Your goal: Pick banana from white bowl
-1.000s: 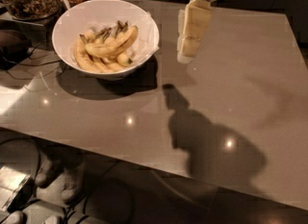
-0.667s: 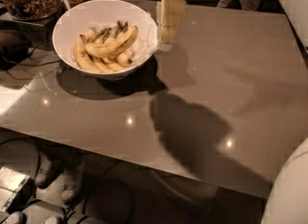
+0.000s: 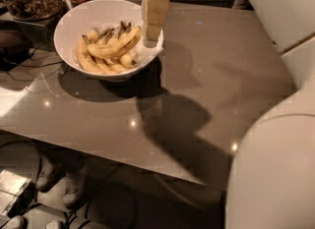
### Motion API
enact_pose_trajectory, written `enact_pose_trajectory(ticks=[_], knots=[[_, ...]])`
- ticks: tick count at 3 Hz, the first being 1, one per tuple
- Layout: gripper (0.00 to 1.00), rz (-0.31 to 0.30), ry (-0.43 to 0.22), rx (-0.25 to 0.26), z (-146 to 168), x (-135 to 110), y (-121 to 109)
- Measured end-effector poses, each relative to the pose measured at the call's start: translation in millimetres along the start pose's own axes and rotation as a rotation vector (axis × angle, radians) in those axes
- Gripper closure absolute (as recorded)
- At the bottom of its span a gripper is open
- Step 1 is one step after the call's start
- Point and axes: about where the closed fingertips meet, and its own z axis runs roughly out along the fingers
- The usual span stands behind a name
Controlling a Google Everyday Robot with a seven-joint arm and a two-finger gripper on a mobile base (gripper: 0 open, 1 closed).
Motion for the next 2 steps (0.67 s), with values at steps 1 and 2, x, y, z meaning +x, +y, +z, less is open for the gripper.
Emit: enact_pose_trajectory(ticks=[1, 2], knots=[[0.0, -0.029, -0.014, -0.014, 24.0, -25.0, -25.4], [0.04, -0.034, -0.029, -0.03, 43.1, -37.0, -39.5]])
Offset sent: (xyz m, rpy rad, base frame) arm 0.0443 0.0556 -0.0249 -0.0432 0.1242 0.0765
